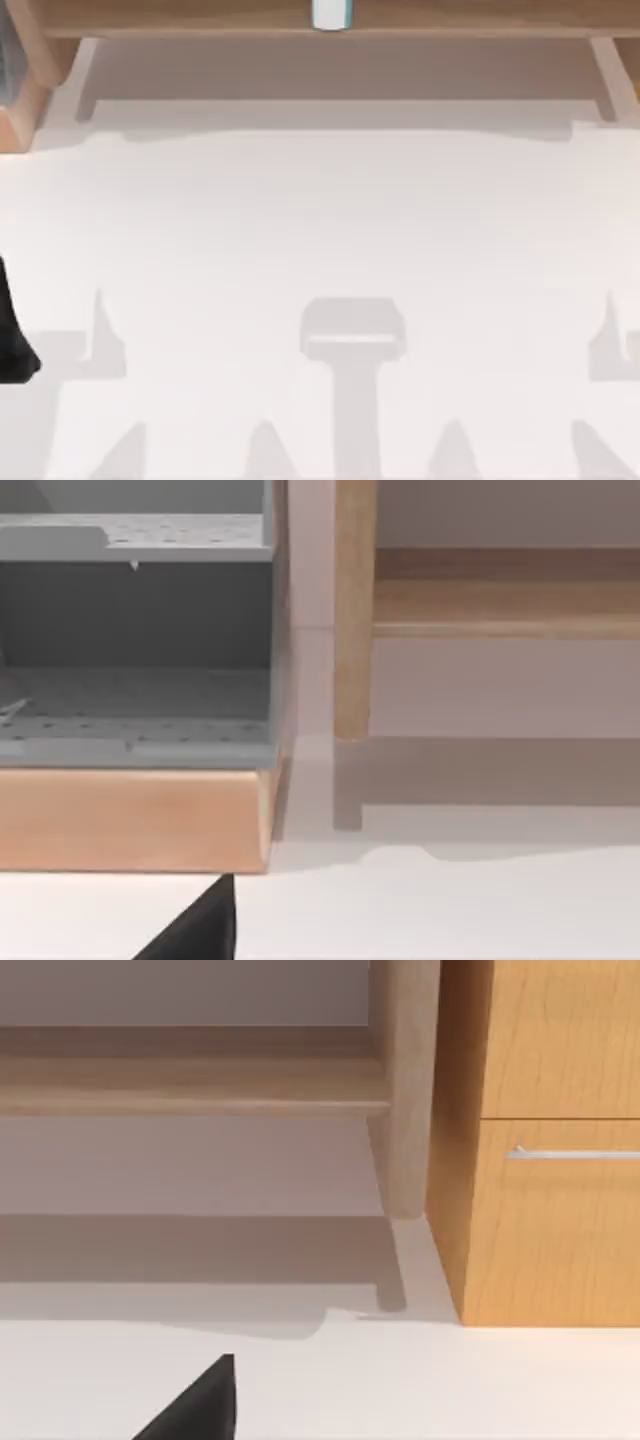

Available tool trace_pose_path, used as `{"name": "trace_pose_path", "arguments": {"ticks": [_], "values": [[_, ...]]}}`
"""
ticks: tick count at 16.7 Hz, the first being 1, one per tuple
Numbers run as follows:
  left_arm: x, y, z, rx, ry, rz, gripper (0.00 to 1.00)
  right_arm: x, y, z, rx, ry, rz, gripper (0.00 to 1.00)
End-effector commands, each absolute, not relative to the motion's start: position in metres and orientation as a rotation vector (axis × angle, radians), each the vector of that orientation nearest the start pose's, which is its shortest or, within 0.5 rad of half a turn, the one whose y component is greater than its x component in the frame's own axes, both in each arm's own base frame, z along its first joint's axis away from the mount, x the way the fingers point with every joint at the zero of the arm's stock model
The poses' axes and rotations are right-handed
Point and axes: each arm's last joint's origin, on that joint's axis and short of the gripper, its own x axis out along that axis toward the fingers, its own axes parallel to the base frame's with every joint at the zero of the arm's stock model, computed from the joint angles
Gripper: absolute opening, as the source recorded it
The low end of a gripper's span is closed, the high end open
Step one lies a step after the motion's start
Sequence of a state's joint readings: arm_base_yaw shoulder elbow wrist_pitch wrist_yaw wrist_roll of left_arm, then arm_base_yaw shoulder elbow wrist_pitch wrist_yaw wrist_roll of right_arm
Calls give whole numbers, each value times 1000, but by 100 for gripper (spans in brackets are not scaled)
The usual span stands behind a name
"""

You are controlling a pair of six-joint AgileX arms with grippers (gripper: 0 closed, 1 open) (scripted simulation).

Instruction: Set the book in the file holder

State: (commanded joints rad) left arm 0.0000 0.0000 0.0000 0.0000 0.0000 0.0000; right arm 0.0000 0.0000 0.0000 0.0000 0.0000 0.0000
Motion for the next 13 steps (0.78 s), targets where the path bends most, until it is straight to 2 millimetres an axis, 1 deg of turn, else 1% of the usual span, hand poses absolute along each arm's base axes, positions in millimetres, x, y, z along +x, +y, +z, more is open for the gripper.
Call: {"name": "trace_pose_path", "arguments": {"ticks": [3, 5, 7, 9, 11, 13], "values": [[106, -1, 162, 0, -2, 0, 100, 106, -1, 160, 0, 0, 0, 100], [107, -3, 174, -1, -12, -2, 100, 106, -1, 160, 0, 0, 0, 100], [110, -5, 194, -2, -25, -5, 100, 106, -1, 160, 0, 0, 0, 100], [119, -9, 219, -5, -33, -7, 100, 106, -1, 160, 0, 0, 0, 100], [137, -16, 247, -8, -29, -9, 100, 106, -1, 160, 0, 0, 0, 100], [165, -28, 271, -8, -12, -10, 100, 106, -1, 160, 0, 0, 0, 100]]}}
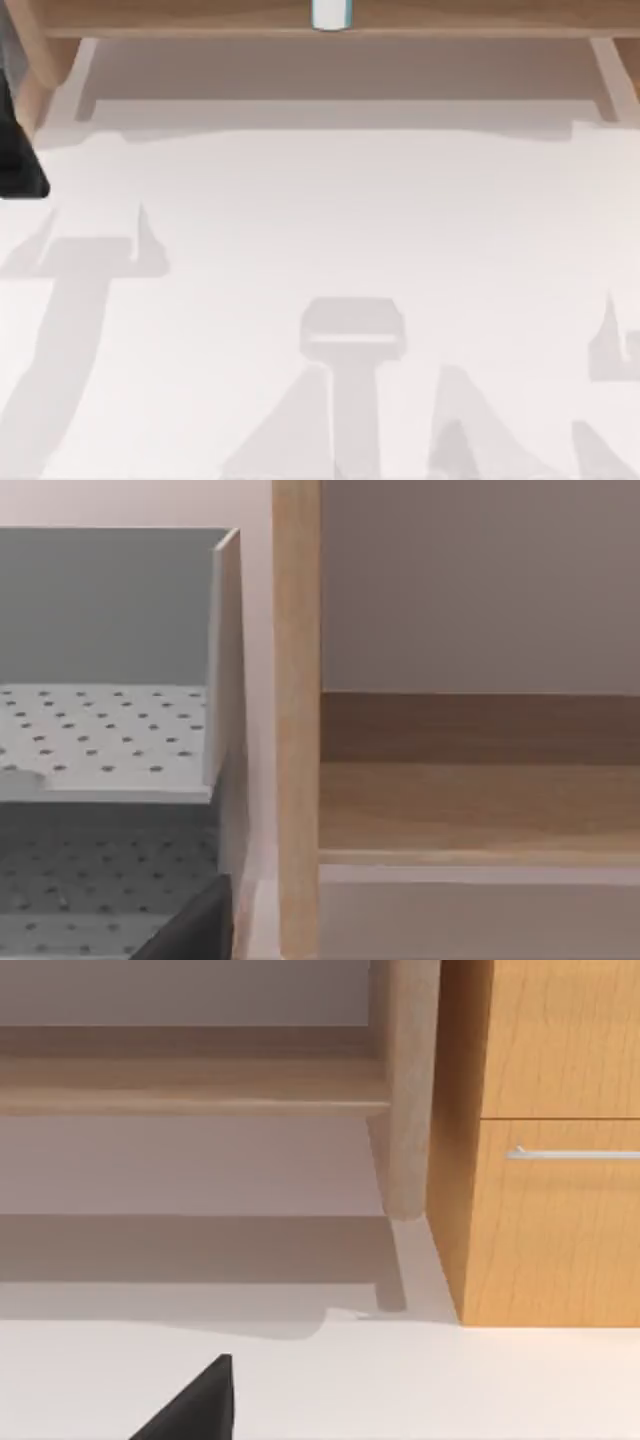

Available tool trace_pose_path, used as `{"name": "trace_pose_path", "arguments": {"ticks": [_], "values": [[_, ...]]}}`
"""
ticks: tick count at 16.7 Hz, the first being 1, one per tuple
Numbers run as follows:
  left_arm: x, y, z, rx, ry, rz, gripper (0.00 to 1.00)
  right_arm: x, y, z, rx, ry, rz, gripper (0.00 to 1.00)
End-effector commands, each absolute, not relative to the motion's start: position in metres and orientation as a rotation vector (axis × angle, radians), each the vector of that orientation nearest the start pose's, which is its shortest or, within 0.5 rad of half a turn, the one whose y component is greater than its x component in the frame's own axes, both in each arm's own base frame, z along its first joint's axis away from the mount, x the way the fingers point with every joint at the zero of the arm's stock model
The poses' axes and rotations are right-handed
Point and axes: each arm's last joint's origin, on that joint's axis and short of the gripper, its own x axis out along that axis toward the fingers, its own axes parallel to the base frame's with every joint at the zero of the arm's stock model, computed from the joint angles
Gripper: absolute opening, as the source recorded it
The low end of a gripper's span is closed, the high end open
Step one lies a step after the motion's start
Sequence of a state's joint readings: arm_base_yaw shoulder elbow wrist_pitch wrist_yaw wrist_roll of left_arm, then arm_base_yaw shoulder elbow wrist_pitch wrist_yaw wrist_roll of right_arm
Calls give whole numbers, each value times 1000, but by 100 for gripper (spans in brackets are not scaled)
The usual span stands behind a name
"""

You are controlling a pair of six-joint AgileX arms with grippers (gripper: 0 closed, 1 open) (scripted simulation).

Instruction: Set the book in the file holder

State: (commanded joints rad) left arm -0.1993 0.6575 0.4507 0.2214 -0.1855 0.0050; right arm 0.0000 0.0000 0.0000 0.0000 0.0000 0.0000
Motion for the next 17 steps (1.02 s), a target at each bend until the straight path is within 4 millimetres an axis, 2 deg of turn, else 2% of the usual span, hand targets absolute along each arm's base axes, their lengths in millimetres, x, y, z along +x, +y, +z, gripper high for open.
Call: {"name": "trace_pose_path", "arguments": {"ticks": [4, 7, 9, 12, 14, 17], "values": [[237, -67, 306, -10, -7, -13, 100, 106, -1, 160, 0, 0, 0, 100], [294, -112, 309, -12, -7, -14, 100, 106, -1, 160, 0, 0, 0, 100], [328, -146, 300, -13, -8, -14, 100, 106, -1, 160, 0, 0, 0, 100], [368, -197, 275, -13, -9, -15, 100, 106, -1, 160, 0, 0, 0, 100], [386, -228, 253, -12, -8, -16, 100, 106, -1, 160, 0, 0, 0, 100], [402, -262, 222, -10, -6, -17, 100, 106, -1, 160, 0, 0, 0, 100]]}}
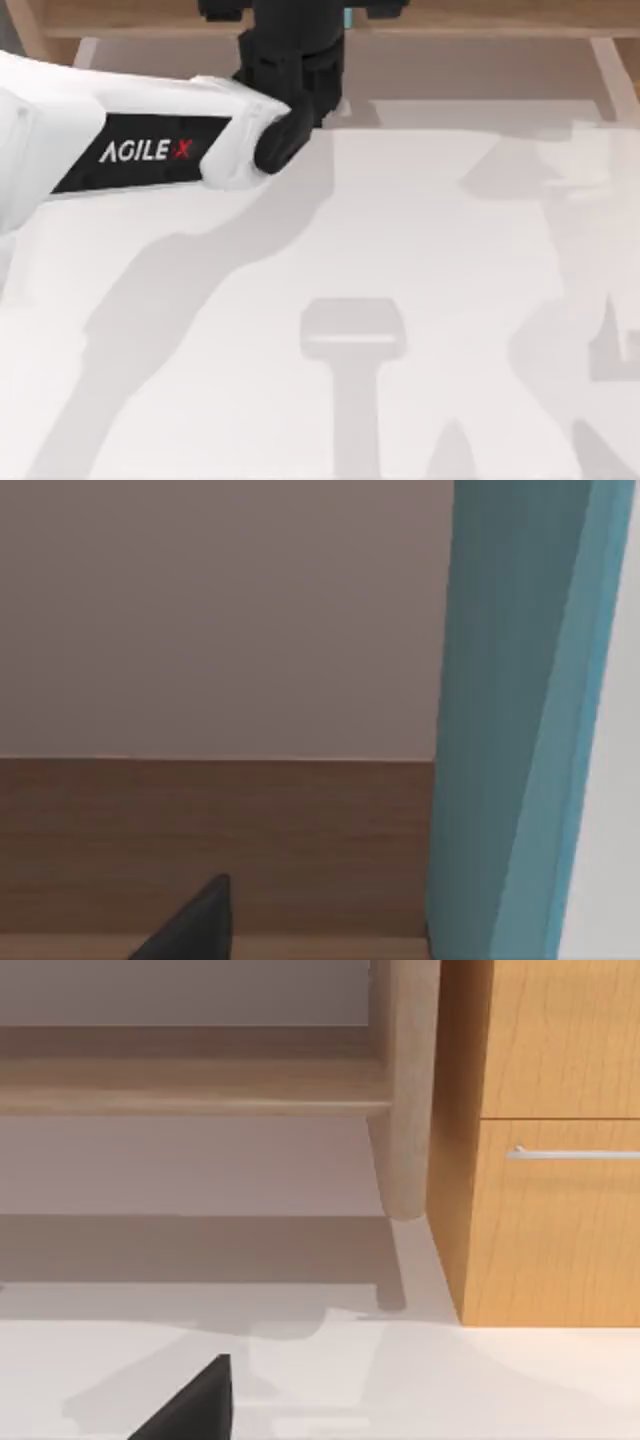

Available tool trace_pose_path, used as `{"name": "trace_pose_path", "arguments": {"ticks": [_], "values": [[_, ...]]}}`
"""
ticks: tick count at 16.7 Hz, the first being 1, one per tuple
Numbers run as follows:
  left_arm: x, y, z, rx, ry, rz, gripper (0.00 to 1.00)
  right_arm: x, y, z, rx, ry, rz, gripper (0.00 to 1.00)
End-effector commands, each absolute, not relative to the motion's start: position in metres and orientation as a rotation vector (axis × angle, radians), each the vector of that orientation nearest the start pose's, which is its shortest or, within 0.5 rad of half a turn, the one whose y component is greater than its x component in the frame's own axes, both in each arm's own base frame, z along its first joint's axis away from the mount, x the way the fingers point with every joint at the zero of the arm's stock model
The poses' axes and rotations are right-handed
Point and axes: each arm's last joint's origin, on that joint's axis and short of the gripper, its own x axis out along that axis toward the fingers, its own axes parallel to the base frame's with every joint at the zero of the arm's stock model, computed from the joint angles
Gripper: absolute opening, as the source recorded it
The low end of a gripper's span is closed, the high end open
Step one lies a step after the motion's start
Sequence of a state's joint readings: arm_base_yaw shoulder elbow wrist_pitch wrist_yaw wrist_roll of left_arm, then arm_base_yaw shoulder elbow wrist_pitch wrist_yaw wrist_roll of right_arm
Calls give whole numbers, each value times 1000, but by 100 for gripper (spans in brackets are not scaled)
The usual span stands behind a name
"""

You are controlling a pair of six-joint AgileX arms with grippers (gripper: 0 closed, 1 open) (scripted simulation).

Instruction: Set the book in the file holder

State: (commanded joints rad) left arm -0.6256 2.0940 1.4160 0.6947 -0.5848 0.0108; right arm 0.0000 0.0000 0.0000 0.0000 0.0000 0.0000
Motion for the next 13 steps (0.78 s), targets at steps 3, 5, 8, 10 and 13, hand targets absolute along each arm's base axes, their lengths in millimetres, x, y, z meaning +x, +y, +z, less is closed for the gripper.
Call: {"name": "trace_pose_path", "arguments": {"ticks": [3, 5, 8, 10, 13], "values": [[407, -281, 206, -12, -10, -17, 100, 106, -1, 160, 0, 0, 0, 100], [408, -284, 204, -13, -11, -17, 100, 106, -1, 160, 0, 0, 0, 100], [408, -284, 204, -13, -11, -17, 100, 106, -1, 160, 0, 0, 0, 100], [409, -282, 204, -11, -9, -15, 100, 106, -1, 160, 0, 0, 0, 100], [418, -284, 204, -13, -11, -17, 100, 106, -1, 160, 0, 0, 0, 100]]}}
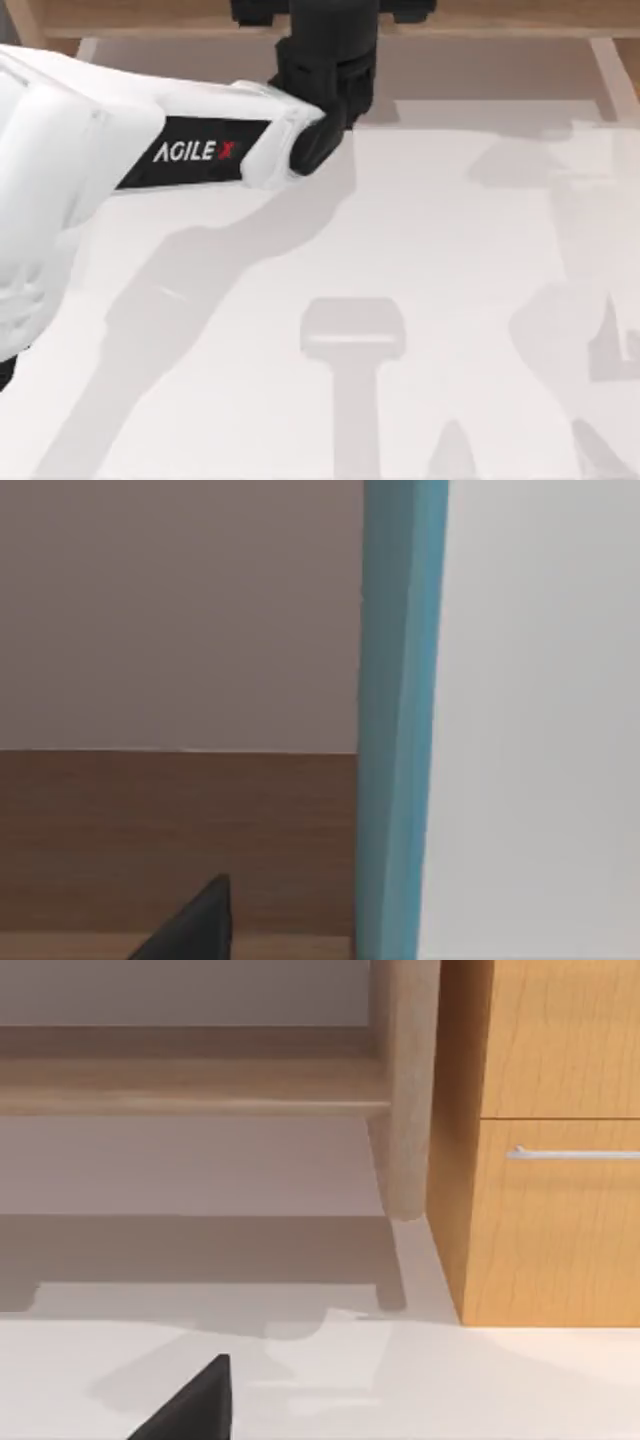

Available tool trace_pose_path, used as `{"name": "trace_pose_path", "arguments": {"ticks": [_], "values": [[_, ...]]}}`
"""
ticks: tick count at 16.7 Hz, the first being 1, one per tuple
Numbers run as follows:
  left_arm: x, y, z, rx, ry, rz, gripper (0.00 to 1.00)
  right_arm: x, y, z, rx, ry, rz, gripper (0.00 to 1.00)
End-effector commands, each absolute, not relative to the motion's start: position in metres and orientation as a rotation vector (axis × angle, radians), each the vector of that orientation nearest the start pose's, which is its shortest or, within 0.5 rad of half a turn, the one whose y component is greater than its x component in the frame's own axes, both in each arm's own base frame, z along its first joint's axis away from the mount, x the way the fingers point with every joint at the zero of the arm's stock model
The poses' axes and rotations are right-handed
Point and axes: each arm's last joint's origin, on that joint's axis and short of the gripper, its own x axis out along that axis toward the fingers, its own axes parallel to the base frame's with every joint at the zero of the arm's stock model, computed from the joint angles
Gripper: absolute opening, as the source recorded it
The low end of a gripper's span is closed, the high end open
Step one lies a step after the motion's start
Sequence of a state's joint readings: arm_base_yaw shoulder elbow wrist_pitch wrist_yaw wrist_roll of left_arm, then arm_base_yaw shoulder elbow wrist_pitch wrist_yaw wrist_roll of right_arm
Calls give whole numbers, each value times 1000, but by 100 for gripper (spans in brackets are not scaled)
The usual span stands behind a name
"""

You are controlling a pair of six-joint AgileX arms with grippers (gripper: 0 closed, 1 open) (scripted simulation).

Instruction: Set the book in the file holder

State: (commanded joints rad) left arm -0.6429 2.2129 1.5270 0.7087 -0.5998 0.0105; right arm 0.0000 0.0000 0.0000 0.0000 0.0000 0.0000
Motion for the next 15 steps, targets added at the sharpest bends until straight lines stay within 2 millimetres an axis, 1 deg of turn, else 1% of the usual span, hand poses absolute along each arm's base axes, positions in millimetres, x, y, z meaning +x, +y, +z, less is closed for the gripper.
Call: {"name": "trace_pose_path", "arguments": {"ticks": [3, 7, 15], "values": [[427, -284, 204, -13, -11, -17, 100, 106, -1, 160, 0, 0, 0, 100], [428, -284, 204, -13, -11, -17, 100, 106, -1, 160, 0, 0, 0, 100], [428, -284, 204, -13, -11, -17, 40, 106, -1, 160, 0, 0, 0, 100]]}}
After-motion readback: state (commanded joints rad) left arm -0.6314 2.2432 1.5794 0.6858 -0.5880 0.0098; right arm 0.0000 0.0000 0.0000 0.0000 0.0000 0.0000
